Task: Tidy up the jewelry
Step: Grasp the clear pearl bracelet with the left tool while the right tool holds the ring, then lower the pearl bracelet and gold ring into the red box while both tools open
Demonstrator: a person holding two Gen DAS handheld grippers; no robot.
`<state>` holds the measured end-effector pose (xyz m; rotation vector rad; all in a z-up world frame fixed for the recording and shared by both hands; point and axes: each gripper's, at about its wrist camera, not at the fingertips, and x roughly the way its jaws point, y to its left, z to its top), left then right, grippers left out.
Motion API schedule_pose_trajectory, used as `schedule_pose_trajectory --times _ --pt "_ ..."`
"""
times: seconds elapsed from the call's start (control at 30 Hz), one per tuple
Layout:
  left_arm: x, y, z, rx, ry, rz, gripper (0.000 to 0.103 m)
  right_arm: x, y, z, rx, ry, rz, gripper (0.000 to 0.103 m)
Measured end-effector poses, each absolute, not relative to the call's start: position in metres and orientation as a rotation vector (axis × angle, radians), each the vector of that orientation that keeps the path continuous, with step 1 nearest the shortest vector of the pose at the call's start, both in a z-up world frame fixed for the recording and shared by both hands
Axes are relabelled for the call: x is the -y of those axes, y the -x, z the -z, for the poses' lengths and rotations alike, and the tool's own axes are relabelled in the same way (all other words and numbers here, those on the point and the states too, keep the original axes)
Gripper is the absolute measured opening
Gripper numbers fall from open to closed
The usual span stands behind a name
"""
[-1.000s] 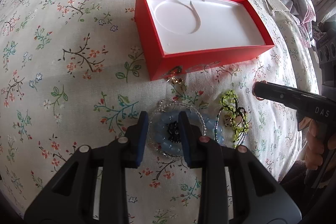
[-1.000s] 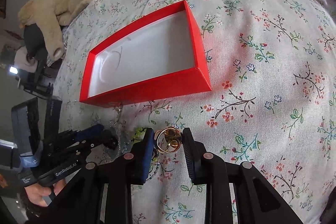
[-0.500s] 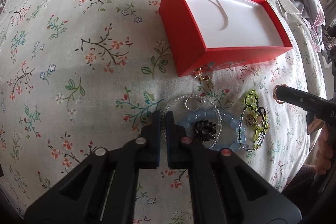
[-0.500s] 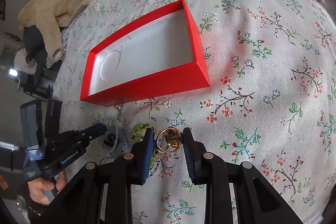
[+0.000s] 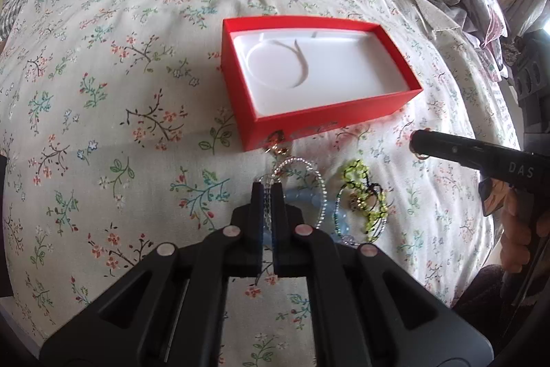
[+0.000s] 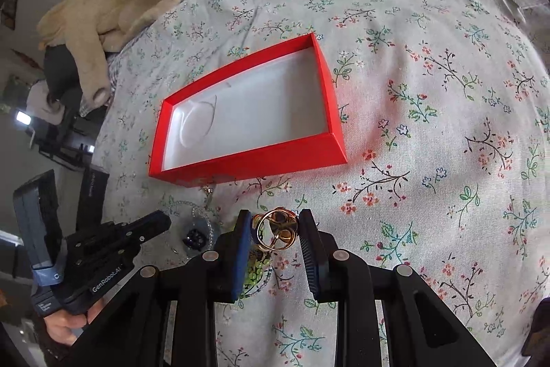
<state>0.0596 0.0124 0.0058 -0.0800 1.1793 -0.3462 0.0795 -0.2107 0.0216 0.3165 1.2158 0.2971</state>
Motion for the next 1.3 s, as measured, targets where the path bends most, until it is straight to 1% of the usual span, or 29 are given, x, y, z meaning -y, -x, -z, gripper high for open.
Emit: schedule_pose_trajectory --times 0.33,0.47,0.63,0.8,1.0,1.23,1.27,1.3 --pt "0.016 -0.068 -0.068 -1.008 0.188 0.43 0.004 0.211 -0.088 -0.05 -1.107 -0.375 -0.307 0.028" --pt "0.022 -0.079 -0.078 -0.947 0.237 0.448 0.004 0.214 -0.098 -0.054 -1.075 -0.391 -0.295 0.028" --pt "0.032 -0.099 -0.072 -0.92 0.298 0.458 0.004 0.221 -0.114 -0.05 -1.046 -0.393 -0.263 0.028" --pt "0.037 -0.117 -0.053 -0.933 0.348 0.446 0.005 0.226 -0.125 -0.037 -1.063 -0.423 -0.249 0.028" --pt "0.034 -0.133 -0.03 -0.971 0.269 0.285 0.005 0.221 -0.131 -0.029 -1.086 -0.411 -0.243 0.029" --pt "0.03 -0.136 -0.021 -0.991 0.206 0.222 0.005 0.217 -0.133 -0.028 -1.089 -0.38 -0.241 0.029" --pt "0.031 -0.136 -0.021 -0.993 0.192 0.214 0.006 0.218 -0.133 -0.029 -1.084 -0.383 -0.244 0.033" --pt "0.031 -0.135 -0.021 -0.995 0.177 0.211 0.008 0.218 -0.132 -0.031 -1.08 -0.385 -0.242 0.041"
